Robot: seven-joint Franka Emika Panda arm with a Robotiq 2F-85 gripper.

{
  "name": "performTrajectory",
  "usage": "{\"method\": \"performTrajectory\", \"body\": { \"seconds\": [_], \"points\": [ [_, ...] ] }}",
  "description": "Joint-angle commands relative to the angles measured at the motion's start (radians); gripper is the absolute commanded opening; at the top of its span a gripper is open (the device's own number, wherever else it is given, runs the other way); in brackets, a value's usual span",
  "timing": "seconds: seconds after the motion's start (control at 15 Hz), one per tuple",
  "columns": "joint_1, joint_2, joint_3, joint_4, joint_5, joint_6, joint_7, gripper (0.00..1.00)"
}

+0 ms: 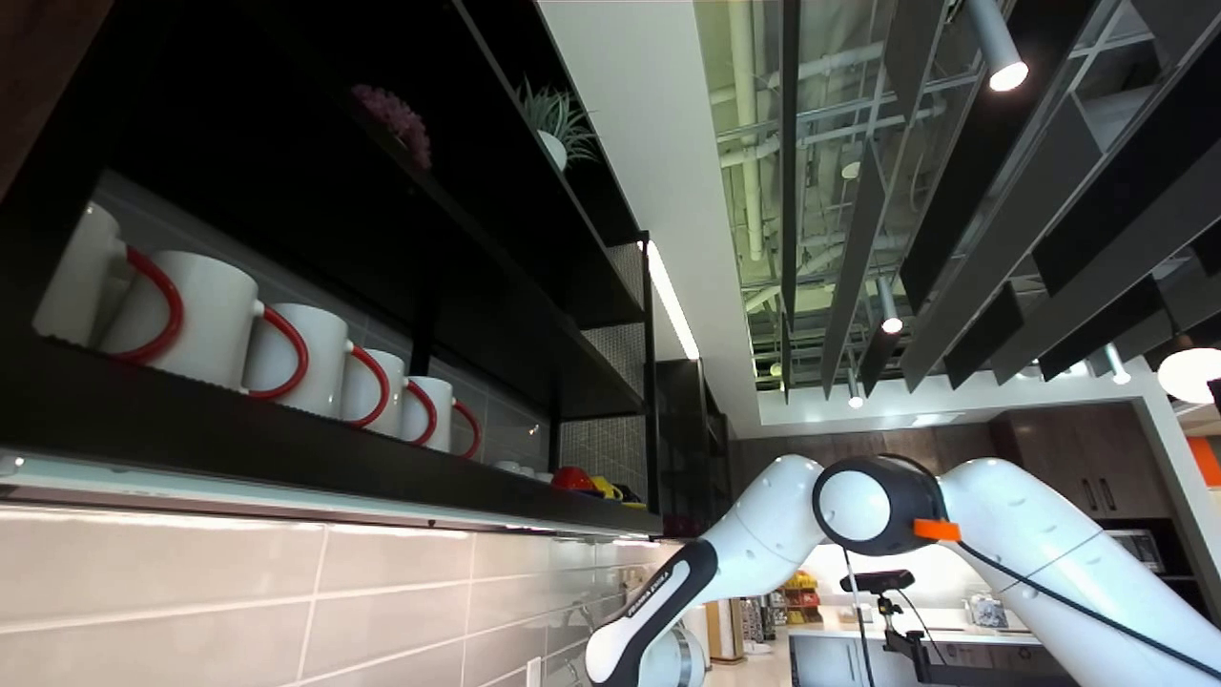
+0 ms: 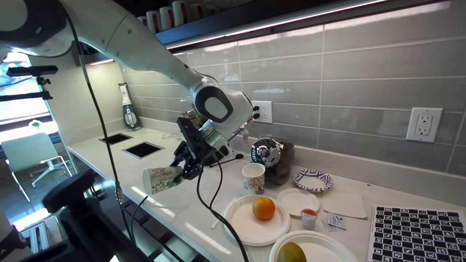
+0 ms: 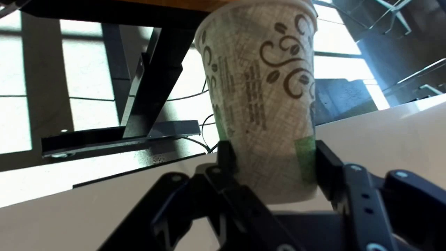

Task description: Take the cup out of the cupboard and put it on the counter

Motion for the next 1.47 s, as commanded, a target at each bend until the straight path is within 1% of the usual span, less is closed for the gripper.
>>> {"method": "performTrajectory", "body": {
  "seconds": [0.0, 0.27, 0.4, 0.47, 0.6, 0.8, 0.87, 1.0, 1.13, 1.4],
  "points": [
    [-0.063, 0.127, 0.007, 0.144, 0.107, -0.154, 0.031, 0.34],
    [-0.115, 0.224, 0.011, 0.251, 0.244, -0.289, 0.085, 0.34],
    [-0.127, 0.274, 0.004, 0.296, 0.31, -0.33, 0.158, 0.34],
    [-0.1, 0.198, -0.005, 0.207, 0.245, -0.264, 0.086, 0.59],
    [-0.11, 0.235, -0.007, 0.242, 0.278, -0.289, 0.117, 0.59],
    [-0.113, 0.256, -0.006, 0.262, 0.283, -0.298, 0.124, 0.59],
    [-0.113, 0.257, -0.006, 0.264, 0.284, -0.299, 0.125, 0.34],
    [-0.151, 0.31, 0.001, 0.304, 0.374, -0.36, 0.189, 0.34],
    [-0.153, 0.322, -0.01, 0.297, 0.428, -0.381, 0.24, 0.34],
    [-0.152, 0.356, -0.055, 0.286, 0.558, -0.357, 0.39, 0.34]
  ]
}}
